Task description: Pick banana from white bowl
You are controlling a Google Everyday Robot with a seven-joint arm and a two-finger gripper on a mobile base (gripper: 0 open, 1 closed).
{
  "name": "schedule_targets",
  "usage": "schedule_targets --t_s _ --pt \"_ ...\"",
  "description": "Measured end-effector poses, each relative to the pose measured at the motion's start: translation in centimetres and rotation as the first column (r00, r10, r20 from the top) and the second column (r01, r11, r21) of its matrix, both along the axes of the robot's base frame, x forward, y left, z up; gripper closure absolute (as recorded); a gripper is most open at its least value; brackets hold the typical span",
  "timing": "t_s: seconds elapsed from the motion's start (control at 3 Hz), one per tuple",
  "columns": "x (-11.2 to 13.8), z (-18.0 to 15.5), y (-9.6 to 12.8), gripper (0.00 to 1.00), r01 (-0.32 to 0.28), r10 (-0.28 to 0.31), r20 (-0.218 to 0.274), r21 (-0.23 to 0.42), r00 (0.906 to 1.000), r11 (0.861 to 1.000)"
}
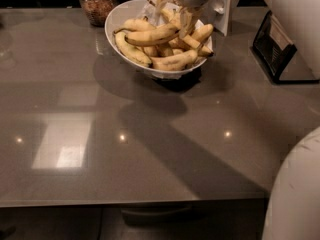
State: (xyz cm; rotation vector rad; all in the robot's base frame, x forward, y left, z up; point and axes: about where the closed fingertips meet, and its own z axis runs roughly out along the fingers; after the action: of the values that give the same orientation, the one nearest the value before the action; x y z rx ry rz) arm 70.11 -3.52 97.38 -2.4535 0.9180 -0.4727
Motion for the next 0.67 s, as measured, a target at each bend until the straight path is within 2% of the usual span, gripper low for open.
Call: schedule_targets --t_s 0.33,0.67 --pt "0.27 -1.08 0.21 0.38 -0.005 0.005 -0.025 -0.008 0.9997 1.000" --pt "0.37 -1.89 0.39 0.57 -0.009 0.009 -0.047 -0.011 0.9989 1.000"
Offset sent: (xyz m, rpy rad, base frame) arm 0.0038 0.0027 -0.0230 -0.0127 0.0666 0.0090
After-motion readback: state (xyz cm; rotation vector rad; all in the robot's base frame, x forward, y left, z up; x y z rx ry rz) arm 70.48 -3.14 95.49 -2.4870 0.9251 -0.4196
